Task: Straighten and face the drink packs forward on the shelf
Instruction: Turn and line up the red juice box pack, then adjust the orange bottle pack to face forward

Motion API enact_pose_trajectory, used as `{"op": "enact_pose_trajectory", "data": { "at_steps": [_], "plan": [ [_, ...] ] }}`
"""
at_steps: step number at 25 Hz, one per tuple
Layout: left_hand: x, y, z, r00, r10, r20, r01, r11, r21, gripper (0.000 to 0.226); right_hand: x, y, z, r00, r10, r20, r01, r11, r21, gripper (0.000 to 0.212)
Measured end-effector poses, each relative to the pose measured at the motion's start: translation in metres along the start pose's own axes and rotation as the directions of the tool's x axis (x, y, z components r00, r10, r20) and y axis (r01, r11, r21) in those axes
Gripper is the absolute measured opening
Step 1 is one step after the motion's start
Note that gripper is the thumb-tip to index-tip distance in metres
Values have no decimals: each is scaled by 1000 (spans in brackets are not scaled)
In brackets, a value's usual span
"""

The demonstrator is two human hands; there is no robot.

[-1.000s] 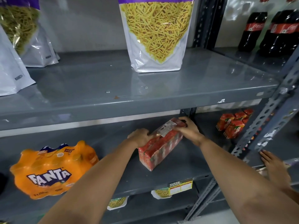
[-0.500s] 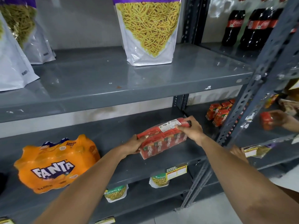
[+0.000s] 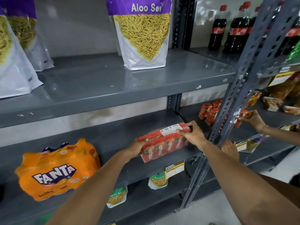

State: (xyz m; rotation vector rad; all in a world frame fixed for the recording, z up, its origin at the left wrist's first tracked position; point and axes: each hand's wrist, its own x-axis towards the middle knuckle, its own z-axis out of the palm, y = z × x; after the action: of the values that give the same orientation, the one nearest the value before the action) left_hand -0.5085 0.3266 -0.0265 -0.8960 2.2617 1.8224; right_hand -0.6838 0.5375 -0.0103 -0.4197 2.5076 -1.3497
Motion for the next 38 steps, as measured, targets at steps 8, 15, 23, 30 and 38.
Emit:
{"op": "enact_pose_trajectory", "data": {
  "at_steps": [8,15,23,30,38],
  "plan": [
    [-5,3,3,1000,4,6,-4,1000,-14,21,-5,3,-1,999,44,-9,-44,998,-36,53],
    [-25,30,-27,995,69,-73,-27,883,468,40,-9,-22,18,997,-83,1,69,815,-576,55],
    [-126,1,-173,683,523,-510,210,528,823,47,-73,-110,138,920,-110,376,347,674,-652,47],
    [-200,-98,-263,804,-128,-581,341,899,274,68,-160,-205,235,651,-378,658,603,784,-146,56],
    [-192,-84,-233,857,-167,-488,291,938,189,86,-151,-190,219,710,-367,601,535,836,-121,36]
  ]
}}
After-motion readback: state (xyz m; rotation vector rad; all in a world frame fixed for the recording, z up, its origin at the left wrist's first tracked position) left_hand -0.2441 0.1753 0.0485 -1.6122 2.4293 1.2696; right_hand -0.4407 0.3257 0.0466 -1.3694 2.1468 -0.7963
